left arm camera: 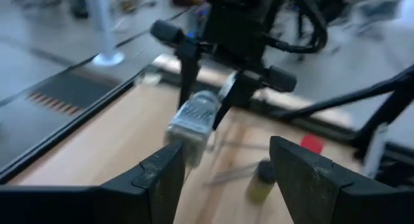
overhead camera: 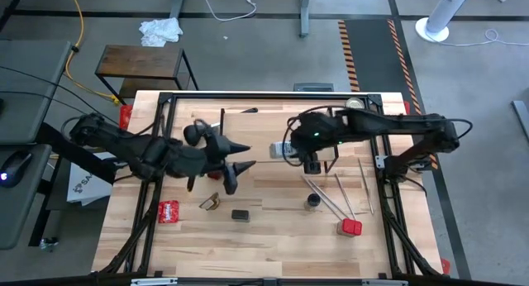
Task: Shelf spices
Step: Remove the white seasoning bottle from the shelf
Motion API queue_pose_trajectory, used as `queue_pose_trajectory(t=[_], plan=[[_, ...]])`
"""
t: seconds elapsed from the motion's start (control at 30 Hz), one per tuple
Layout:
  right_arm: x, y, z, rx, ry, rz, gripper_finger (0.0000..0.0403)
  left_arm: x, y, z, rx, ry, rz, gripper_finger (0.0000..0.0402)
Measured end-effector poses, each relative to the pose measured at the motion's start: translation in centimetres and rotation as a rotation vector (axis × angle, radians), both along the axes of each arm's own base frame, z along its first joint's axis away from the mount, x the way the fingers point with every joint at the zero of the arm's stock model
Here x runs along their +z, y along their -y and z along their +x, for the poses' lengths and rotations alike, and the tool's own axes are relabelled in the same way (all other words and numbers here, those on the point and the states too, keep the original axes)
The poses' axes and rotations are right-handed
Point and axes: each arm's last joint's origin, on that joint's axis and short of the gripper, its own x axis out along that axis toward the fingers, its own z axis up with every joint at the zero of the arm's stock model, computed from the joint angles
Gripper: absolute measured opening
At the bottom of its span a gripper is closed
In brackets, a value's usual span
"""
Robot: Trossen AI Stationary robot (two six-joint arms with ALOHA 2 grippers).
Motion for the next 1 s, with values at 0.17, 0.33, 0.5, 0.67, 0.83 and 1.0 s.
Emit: queue_pose_trajectory(t=[0.17, 0.33, 0.5, 0.67, 0.83, 1.0], plan=[[4.1, -1.6, -0.5, -0.008, 0.187, 0.070, 0.0184, 0.5, -1.3, 0.9, -0.080, 0.028, 0.030, 0.0238], [6.1, -3.3, -0.8, 0.041, 0.255, 0.097, 0.0184, 0.8, -2.9, 1.5, -0.086, 0.053, 0.033, 0.0258], [6.2, -3.9, -0.9, 0.028, 0.258, 0.094, 0.0184, 1.5, -4.0, 2.2, -0.134, 0.140, 0.010, 0.0272], [6.3, -3.8, -0.9, 0.000, 0.260, 0.093, 0.0184, 1.6, -3.4, 2.7, -0.258, 0.175, -0.013, 0.0276], [6.3, -4.0, -0.9, 0.021, 0.266, 0.121, 0.0184, 1.1, -3.0, 2.7, -0.248, 0.109, 0.082, 0.0276], [6.5, -4.5, -0.8, 0.045, 0.282, 0.140, 0.0184, 1.0, -3.0, 3.0, -0.232, 0.105, 0.131, 0.0276]])
